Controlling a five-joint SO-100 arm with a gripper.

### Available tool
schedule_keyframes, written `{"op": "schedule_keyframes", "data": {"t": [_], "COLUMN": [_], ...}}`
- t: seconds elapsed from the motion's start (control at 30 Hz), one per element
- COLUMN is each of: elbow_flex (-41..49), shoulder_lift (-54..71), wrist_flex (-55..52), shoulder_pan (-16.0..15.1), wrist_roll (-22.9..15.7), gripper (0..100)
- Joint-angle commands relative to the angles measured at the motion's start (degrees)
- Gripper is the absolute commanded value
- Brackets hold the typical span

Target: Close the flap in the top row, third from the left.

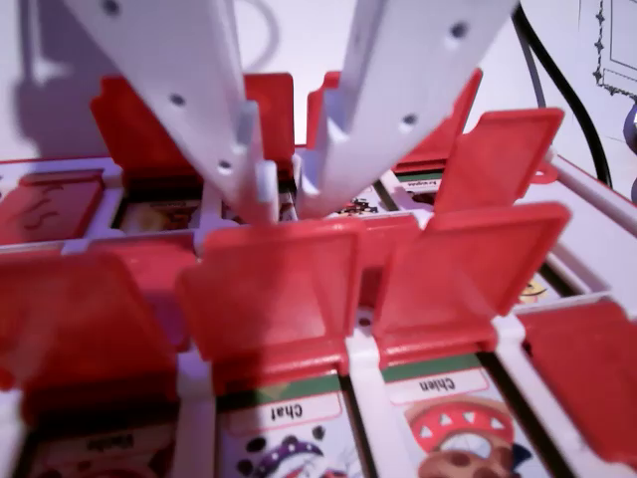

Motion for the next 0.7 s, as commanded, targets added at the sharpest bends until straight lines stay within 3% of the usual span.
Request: {"op": "schedule_keyframes", "data": {"t": [0.0,0.67], "elbow_flex": [-6.86,-8.96], "shoulder_lift": [1.76,-1.32], "wrist_flex": [-2.02,-8.17], "shoulder_pan": [0.26,0.62], "wrist_roll": [0.53,1.32], "gripper": [2,2]}}
